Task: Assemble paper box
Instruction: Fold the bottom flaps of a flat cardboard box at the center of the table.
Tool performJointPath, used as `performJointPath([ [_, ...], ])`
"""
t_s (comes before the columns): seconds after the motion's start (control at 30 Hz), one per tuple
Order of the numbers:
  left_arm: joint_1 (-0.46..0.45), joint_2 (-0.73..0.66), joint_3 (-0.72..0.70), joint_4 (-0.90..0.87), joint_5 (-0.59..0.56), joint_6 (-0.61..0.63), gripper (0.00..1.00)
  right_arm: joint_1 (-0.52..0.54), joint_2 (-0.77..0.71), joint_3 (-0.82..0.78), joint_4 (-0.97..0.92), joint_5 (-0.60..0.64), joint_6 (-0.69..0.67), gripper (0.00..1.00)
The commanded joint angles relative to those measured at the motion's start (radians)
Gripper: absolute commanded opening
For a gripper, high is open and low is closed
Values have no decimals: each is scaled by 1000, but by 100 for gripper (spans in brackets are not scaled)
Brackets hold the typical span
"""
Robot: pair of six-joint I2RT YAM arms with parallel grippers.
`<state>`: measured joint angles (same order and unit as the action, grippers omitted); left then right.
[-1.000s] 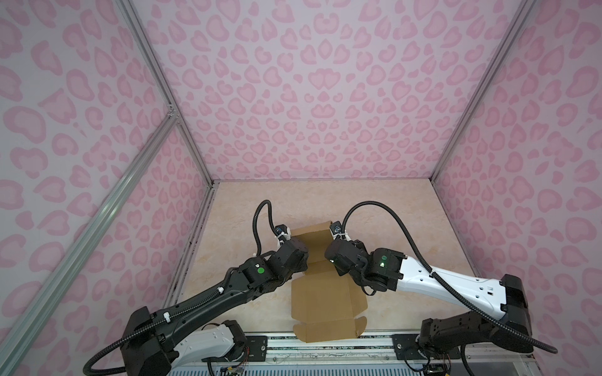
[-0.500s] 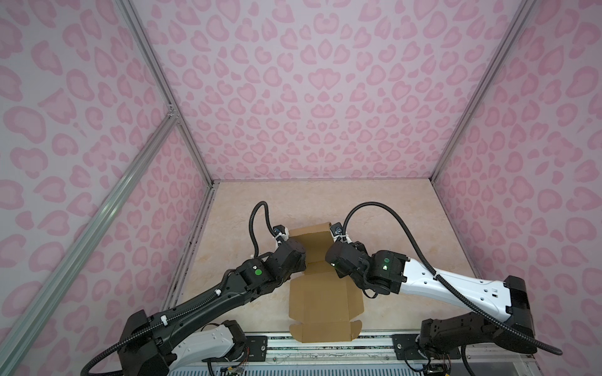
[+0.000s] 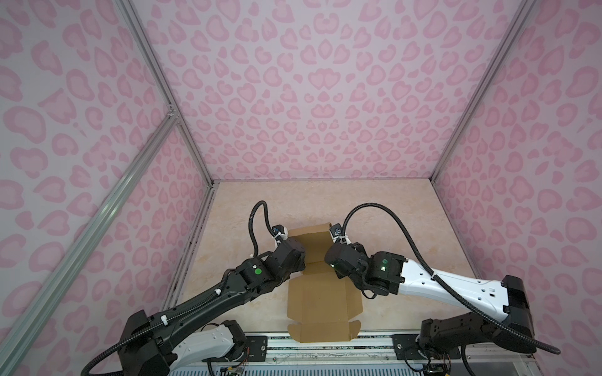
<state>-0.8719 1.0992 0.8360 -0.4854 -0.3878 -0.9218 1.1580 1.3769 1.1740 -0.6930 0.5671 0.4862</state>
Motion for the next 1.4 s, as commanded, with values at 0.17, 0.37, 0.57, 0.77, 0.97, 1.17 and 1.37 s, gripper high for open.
performJointPath([
  [0.17, 11, -24, 6, -59, -89, 8, 18, -7, 5, -12, -35, 4, -1, 0],
  [0.37, 12, -38, 8, -62, -83, 12, 88, -16, 16, -14, -39, -6, 2, 0],
  [0.57, 14, -60, 19, -69, -73, 14, 88, -31, 25, -20, -36, -25, 4, 0],
  [0.77, 16, -96, 59, -91, -49, 25, 99, -81, 33, -49, -26, -108, 17, 0],
  [0.97, 16, -116, 120, -96, 12, 52, 97, -143, 70, -64, -31, -229, 12, 0],
  [1.17, 27, -140, 147, -118, -1, 82, 97, -204, 127, -44, -84, -349, -29, 0],
  [1.37, 66, -158, 116, -134, 19, 93, 97, -224, 172, -28, -134, -411, -77, 0],
])
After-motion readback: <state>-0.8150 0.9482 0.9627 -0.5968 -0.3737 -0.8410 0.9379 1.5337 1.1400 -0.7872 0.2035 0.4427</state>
